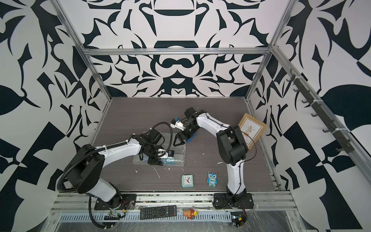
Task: Wrap wine bottles in bubble wrap
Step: Wrap the wine bottle in bubble wrap.
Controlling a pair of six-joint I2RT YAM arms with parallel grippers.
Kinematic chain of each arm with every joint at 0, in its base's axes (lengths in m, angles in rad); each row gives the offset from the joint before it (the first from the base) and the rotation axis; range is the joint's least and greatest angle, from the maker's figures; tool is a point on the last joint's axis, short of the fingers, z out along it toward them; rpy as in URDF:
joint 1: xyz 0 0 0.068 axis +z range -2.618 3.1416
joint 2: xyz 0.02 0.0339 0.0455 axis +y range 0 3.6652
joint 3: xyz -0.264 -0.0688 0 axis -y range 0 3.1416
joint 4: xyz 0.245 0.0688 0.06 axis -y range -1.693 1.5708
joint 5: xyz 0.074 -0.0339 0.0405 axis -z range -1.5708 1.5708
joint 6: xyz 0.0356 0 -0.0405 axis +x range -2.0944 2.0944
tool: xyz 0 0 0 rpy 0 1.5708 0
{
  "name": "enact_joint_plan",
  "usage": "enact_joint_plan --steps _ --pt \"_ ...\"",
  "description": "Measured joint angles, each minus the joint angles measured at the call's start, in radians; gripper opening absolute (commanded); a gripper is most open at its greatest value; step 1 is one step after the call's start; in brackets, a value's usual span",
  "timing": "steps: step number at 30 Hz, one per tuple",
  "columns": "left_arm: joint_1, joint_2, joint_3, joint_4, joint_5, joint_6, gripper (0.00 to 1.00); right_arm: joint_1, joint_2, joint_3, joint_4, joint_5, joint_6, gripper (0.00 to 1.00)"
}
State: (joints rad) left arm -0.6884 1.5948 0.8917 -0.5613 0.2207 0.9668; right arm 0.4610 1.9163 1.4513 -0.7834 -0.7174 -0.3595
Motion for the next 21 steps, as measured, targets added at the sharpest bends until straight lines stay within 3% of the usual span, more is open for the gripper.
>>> enact_joint_plan --steps 4,11,15,21 --pt "0.025 0.042 0.047 -0.090 0.055 -0.025 0.21 -0.038 -0.205 -0.234 0.202 0.122 0.079 0.99" --pt "0.071 0.183 0.193 -0.268 0.154 -0.071 0.21 0.040 -0.661 -0.706 0.586 0.345 0.151 0.99" --pt "0.081 0.228 0.243 -0.335 0.183 -0.096 0.21 0.220 -0.816 -0.829 0.677 0.509 0.052 0.97" --pt "0.095 0.275 0.294 -0.414 0.218 -0.115 0.21 0.469 -0.809 -0.859 0.748 0.697 -0.154 0.92"
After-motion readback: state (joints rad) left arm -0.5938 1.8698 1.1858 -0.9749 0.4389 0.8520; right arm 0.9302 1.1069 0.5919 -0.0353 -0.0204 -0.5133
